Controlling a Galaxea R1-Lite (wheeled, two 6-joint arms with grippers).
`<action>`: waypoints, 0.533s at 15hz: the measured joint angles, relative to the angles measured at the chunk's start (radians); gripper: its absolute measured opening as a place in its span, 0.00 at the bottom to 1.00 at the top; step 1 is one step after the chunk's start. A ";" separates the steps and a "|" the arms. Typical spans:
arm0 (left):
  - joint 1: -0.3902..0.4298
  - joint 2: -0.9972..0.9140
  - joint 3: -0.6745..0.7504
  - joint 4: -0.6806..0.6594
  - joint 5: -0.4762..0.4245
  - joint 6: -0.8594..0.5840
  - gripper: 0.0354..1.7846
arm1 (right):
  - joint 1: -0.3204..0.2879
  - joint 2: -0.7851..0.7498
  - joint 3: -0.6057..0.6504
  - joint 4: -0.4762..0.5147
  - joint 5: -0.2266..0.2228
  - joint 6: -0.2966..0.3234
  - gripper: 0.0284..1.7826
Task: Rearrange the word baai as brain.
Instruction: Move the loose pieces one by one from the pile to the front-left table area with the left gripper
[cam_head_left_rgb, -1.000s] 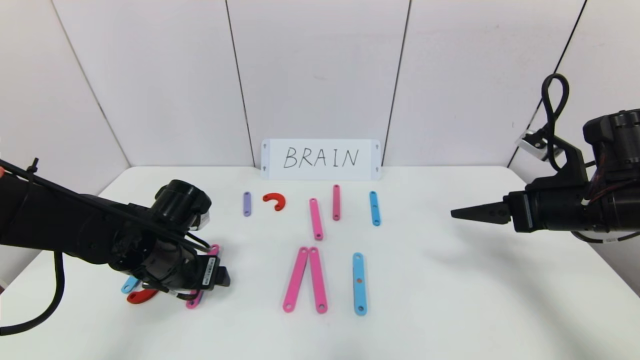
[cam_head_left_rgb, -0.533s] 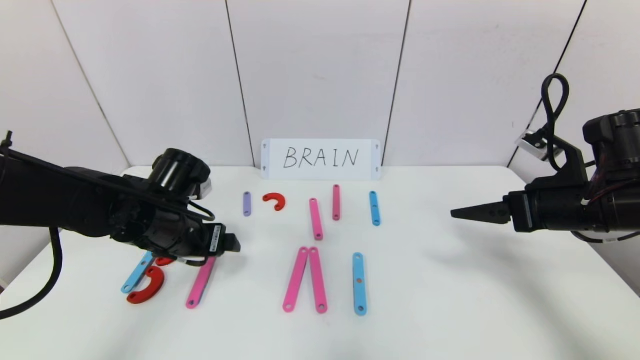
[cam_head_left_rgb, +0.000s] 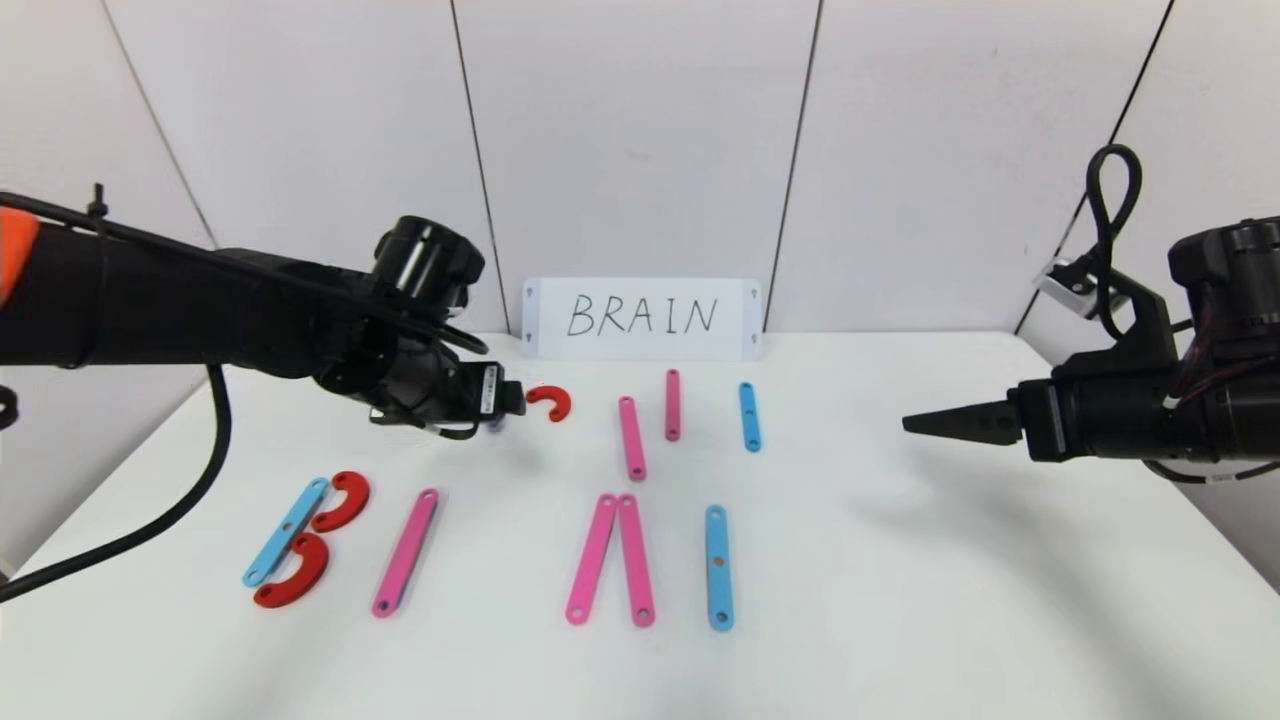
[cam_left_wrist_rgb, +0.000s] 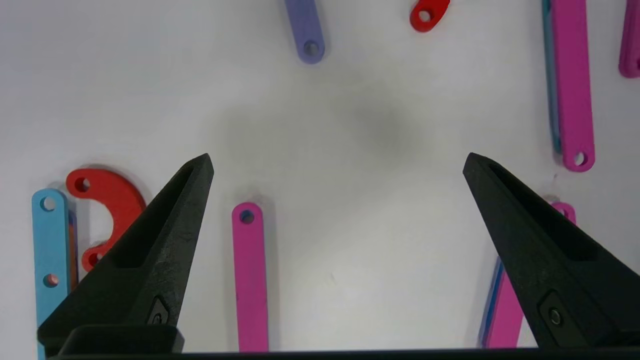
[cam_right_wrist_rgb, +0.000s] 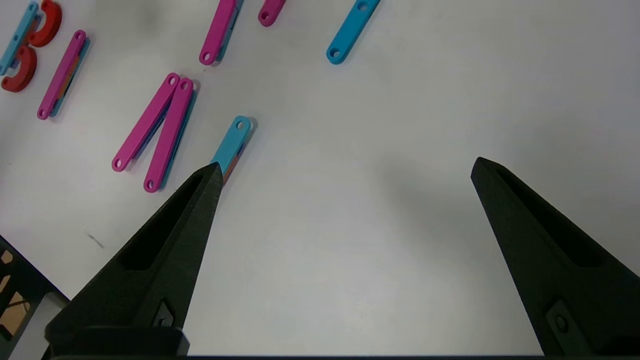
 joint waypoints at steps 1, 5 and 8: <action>-0.007 0.030 -0.046 0.018 0.017 -0.016 0.98 | -0.001 0.000 0.002 -0.001 0.000 0.000 0.98; -0.038 0.164 -0.217 0.046 0.124 -0.103 0.98 | -0.001 0.000 0.006 -0.003 0.001 0.000 0.98; -0.063 0.266 -0.331 0.051 0.201 -0.169 0.98 | -0.001 0.000 0.007 -0.003 0.001 0.000 0.98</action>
